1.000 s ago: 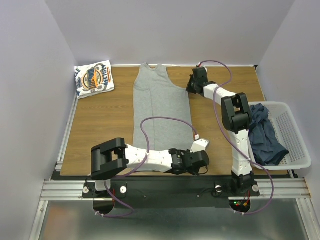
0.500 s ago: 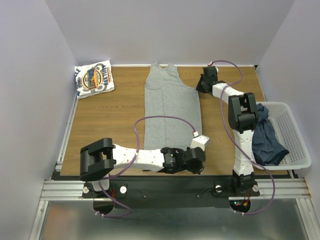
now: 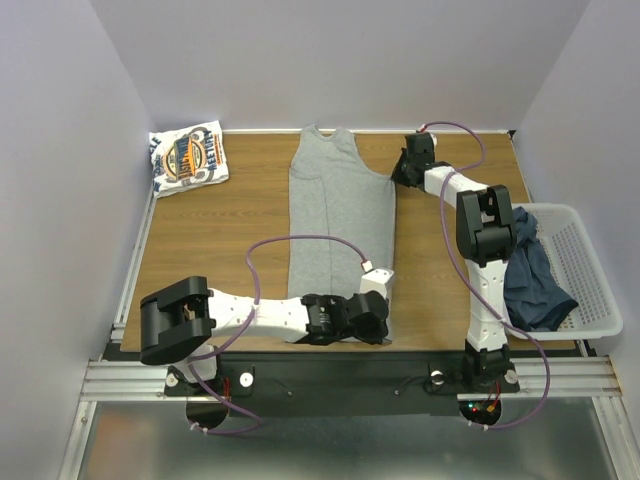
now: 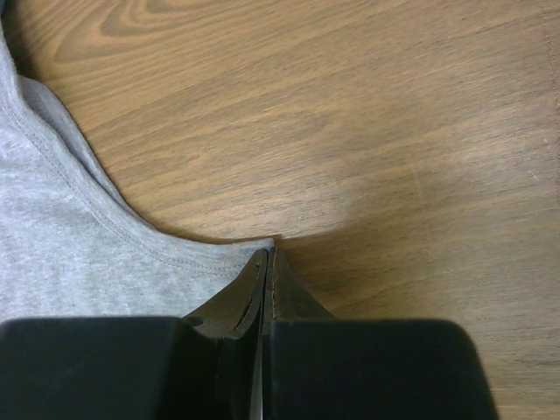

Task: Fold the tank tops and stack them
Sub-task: Fold the tank top

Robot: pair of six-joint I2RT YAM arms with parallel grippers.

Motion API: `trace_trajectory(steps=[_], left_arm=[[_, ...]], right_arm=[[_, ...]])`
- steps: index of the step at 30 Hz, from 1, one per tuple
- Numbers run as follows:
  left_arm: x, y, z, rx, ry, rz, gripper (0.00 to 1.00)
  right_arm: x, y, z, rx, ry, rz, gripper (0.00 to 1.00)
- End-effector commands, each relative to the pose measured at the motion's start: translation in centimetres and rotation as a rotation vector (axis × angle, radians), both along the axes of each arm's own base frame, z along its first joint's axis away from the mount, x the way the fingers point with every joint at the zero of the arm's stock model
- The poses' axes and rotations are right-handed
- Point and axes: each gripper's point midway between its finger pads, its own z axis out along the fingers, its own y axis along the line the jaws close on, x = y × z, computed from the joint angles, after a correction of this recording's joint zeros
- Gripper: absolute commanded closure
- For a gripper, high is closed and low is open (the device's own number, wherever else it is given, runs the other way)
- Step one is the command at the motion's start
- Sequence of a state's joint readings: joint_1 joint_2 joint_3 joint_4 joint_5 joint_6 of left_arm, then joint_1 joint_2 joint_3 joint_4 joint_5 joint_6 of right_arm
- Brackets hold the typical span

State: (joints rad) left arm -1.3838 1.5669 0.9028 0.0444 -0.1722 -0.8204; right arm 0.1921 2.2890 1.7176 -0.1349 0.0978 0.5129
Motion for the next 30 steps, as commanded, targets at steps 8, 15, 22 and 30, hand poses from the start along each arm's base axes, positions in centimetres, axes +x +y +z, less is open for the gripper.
trace_trajectory(steps=[8,15,22,30], left_arm=[[0.4,0.3,2.4,-0.113,0.010,0.043,1.00],[0.8,1.5,1.8,-0.107,0.010,0.077,1.00],[0.8,2.3,1.8,-0.112,0.011,0.095,1.00],[0.8,3.5,1.8,-0.120,0.017,0.118,1.00]], right_arm=[[0.8,1.7,6.2,0.068,-0.114,-0.012,1.00],[0.8,1.8,7.8,0.072,-0.143,-0.061,1.00],[0.2,3.3,8.1,0.082,-0.144,-0.054,1.00],[-0.3,4.5,8.2,0.103,-0.142,-0.056,1.00]])
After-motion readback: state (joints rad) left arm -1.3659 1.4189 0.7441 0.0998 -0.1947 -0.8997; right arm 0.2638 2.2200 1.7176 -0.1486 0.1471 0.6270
